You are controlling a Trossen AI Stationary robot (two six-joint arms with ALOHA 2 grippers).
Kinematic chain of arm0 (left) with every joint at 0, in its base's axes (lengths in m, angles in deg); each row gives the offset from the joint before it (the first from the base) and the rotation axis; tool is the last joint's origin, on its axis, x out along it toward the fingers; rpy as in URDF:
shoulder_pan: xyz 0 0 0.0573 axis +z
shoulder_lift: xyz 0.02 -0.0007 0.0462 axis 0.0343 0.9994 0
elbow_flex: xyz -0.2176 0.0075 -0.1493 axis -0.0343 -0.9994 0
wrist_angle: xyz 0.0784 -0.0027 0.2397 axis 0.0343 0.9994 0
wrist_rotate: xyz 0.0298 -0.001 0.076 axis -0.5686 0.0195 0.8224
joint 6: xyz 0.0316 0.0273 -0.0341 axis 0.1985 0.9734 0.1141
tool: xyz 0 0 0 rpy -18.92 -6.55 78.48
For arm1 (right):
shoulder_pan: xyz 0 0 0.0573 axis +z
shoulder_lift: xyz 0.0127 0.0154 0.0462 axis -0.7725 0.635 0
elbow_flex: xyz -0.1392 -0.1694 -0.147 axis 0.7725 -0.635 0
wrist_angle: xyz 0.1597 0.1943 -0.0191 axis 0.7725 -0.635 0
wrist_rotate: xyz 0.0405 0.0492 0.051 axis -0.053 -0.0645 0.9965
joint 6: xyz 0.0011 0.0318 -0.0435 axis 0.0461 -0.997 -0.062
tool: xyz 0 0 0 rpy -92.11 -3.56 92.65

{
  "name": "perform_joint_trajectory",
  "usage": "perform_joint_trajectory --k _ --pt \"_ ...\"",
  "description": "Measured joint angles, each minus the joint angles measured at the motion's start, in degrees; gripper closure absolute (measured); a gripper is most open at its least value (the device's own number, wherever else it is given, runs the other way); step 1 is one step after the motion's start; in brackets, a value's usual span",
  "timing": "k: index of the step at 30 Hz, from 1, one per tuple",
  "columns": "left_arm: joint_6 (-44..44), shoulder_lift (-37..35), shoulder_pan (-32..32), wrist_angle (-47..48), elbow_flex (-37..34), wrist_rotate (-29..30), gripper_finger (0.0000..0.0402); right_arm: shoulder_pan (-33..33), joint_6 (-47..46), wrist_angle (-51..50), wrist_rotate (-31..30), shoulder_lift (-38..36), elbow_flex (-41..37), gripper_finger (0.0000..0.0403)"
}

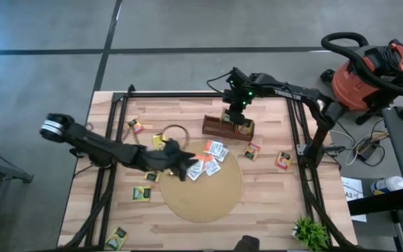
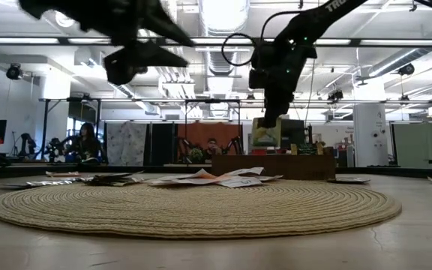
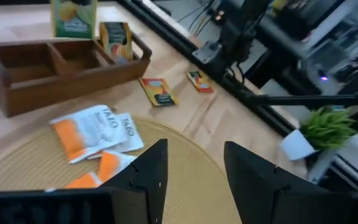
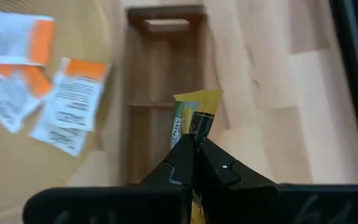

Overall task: Pick & Place Tea
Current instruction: Put the lemon tea bag into the middle section of the wooden organizer

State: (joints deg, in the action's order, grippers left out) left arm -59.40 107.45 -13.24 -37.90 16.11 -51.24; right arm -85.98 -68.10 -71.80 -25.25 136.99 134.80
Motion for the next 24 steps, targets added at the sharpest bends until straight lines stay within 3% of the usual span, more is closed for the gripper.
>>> perform_joint_trajectory --k 6,10,18,24 --pt "-0.60 -13.33 3.80 -2.43 -9.75 -9.36 0.0251 0.31 -2.58 -0.18 -2.30 1.51 0.24 0.0394" --pt "-1.33 -18.13 6.45 -2.45 -12.95 -10.22 0.0251 0.86 -2.38 -0.20 -2.25 1.51 0.27 0.0394" --pt "-3.89 -19.39 10.91 -2.53 -14.43 -6.43 0.0251 1.33 3.10 -5.13 -2.28 1.53 -0.08 0.0394" --pt "-4.87 -18.94 13.87 -2.53 -14.12 -6.63 0.0250 1.40 4.87 0.26 -3.26 1.57 -1.81 0.0394"
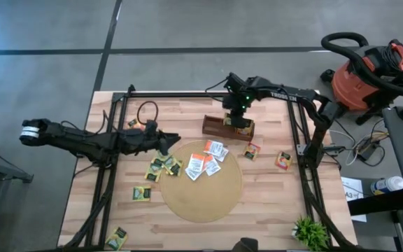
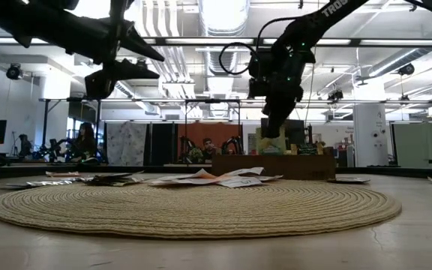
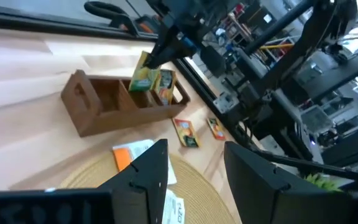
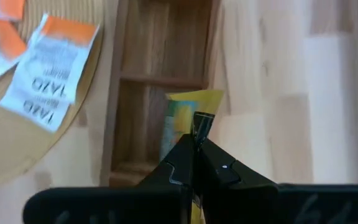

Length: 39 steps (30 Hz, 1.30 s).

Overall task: Pick & Place Tea
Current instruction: Put the lemon tea bag into the middle section of the wooden organizer

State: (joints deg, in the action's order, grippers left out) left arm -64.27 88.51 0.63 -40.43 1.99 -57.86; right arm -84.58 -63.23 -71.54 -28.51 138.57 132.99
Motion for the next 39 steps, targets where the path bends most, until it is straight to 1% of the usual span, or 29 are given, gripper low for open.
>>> perform_joint_trajectory --k 4,9,16,22,26,31,39 --pt "1.17 0.00 1.40 0.06 0.00 -0.22 0.0250 0.02 -3.08 2.25 -0.03 0.00 -0.20 0.0394" --pt "2.07 0.00 2.54 0.10 -0.30 -1.73 0.0250 0.11 -3.02 1.82 -0.09 0.00 -0.79 0.0394" --pt "3.41 0.00 3.67 1.59 -0.63 -1.99 0.0250 0.59 -2.74 0.54 -0.02 0.09 -2.35 0.0394" --pt "4.20 0.00 4.76 1.78 -0.63 -2.26 0.0250 1.01 -2.55 0.49 -0.17 2.94 -2.45 0.0394" --pt "4.17 -0.04 5.11 1.96 -0.63 -3.30 0.0250 1.05 -2.53 0.54 -3.15 3.67 -2.45 0.0394" --pt "4.14 -0.07 5.09 2.81 -0.63 -3.82 0.0250 1.03 -2.51 0.55 -3.79 3.65 -1.77 0.0394" --pt "4.24 -0.09 5.42 3.01 -0.63 -3.82 0.0250 1.03 -2.77 0.37 -7.63 3.64 -1.58 0.0392"
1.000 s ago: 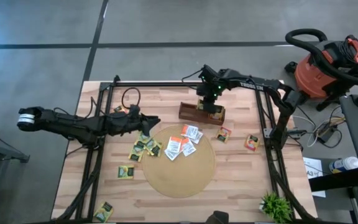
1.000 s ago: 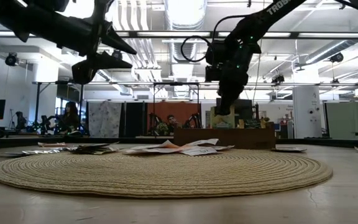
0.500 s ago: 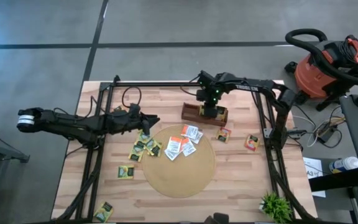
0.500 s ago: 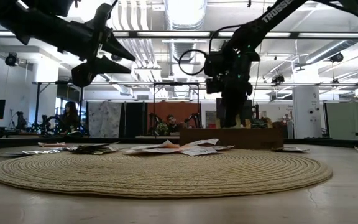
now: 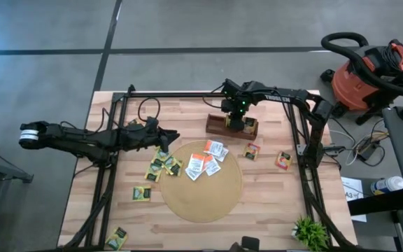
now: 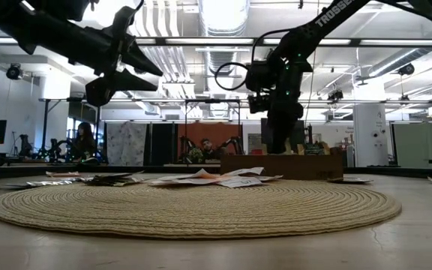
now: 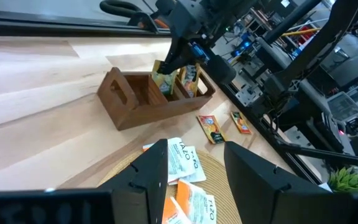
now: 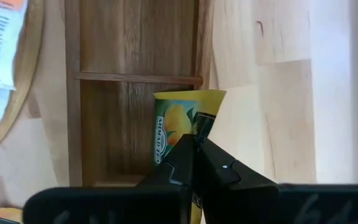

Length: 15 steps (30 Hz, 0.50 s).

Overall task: Pick & Place Tea
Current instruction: Put the lemon tea bag into the middle section of the wooden organizer

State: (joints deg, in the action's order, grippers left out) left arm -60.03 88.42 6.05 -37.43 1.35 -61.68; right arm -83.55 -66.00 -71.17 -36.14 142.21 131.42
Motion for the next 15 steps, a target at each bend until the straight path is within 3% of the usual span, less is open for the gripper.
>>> perform_joint_trajectory --k 15 --pt "0.11 0.00 0.49 0.42 0.00 -0.24 0.0250 -0.04 -2.04 -1.34 -0.04 -4.60 0.00 0.0316"
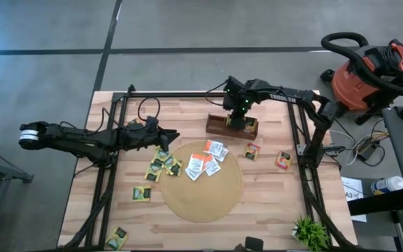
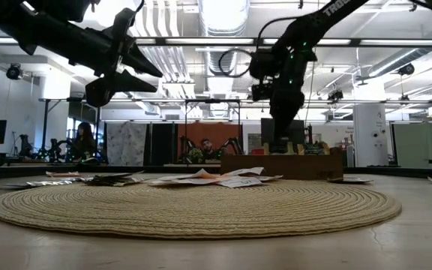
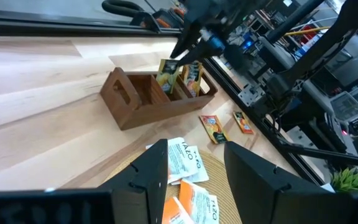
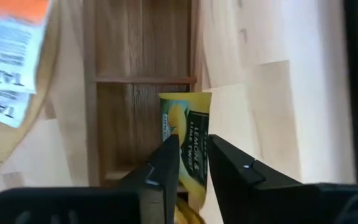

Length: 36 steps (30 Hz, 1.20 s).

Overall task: Pick & Place Tea
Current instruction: Put the lemon tea bag into the middle section of the wooden organizer, then put the mango tea bag into the right section of the wooden organizer

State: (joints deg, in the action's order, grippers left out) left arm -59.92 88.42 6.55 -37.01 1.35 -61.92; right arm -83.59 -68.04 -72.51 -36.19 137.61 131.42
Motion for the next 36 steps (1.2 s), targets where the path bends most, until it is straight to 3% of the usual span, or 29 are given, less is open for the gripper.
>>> perform_joint_trajectory --k 6,13,20,29,36 --pt "0.00 0.00 0.02 0.00 0.00 -0.17 0.0250 0.00 -5.24 -7.64 0.72 -4.82 0.00 0.0310" --pt "1.51 0.00 0.27 -0.02 0.00 -0.25 0.0250 0.02 -16.05 -19.79 8.22 -5.92 -2.97 0.0310" --pt "4.04 0.00 1.26 0.42 0.00 -0.53 0.0250 2.88 -28.49 -20.33 8.25 -13.49 -13.30 0.0310" --pt "10.39 0.09 5.39 1.36 0.00 -4.14 0.0250 9.61 -56.24 -20.45 8.47 -27.72 -31.16 0.0310" --pt "13.62 0.11 7.76 1.36 0.00 -7.51 0.0250 17.69 -73.04 -20.04 6.11 -30.65 -37.85 0.0310"
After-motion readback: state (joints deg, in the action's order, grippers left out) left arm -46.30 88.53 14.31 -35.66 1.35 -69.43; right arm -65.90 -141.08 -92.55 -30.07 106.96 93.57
